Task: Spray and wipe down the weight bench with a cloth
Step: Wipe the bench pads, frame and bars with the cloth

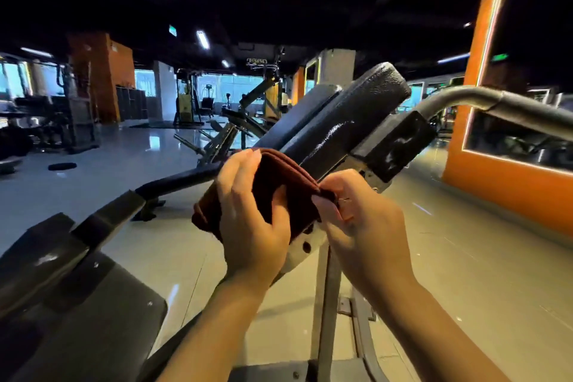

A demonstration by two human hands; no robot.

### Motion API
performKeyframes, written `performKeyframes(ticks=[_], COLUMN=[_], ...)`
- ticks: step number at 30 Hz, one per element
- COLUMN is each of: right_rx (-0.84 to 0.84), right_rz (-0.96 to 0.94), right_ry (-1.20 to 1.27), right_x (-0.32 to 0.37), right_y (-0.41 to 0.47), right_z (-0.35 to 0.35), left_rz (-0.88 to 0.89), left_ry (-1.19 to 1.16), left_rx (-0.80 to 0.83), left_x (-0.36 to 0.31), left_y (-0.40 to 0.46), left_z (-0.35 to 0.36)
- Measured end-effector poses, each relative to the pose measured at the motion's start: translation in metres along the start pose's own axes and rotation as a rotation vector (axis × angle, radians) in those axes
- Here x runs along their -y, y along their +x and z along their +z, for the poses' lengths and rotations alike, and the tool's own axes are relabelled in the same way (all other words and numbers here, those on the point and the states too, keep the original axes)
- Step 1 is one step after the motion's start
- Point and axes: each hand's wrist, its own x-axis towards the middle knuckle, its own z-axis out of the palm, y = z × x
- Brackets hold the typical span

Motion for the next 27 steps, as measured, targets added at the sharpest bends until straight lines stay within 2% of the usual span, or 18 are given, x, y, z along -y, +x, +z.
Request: performKeyframes(ticks=[2, 4, 6, 8, 11, 15, 18, 22, 27], right_rx=[-0.047, -0.076, -0.043, 0.030, -0.120, -0.337, -0.334, -0.271, -0.230], right_rz=[0.038, 0.020, 0.029, 0.077, -0.042, -0.203, -0.208, -0.028, 0.021], right_ry=[-0.033, -0.128, -0.242, -0.317, -0.397, -0.454, -0.514, -0.454, -0.455], right_x=[0.006, 0.012, 0.016, 0.017, 0.017, 0.001, -0.021, -0.036, -0.035], right_y=[0.007, 0.014, 0.019, 0.021, 0.026, 0.037, 0.054, 0.069, 0.064], right_z=[0.003, 0.007, 0.012, 0.014, 0.002, -0.027, -0.040, -0.036, -0.028], left_rz=[0.077, 0.075, 0.044, 0.063, 0.179, 0.464, 0.576, 0.537, 0.505], left_ry=[-0.008, -0.071, -0.102, -0.025, 0.081, 0.187, 0.292, 0.365, 0.386], left_rx=[0.072, 0.107, 0.123, 0.133, 0.175, 0.384, 0.485, 0.455, 0.398], left_x=[0.010, 0.016, 0.022, 0.026, 0.032, 0.041, 0.037, 0.020, 0.017], left_y=[0.010, 0.014, 0.012, 0.009, 0.014, 0.041, 0.064, 0.083, 0.087], left_z=[0.007, 0.011, 0.014, 0.018, 0.023, 0.042, 0.067, 0.092, 0.092])
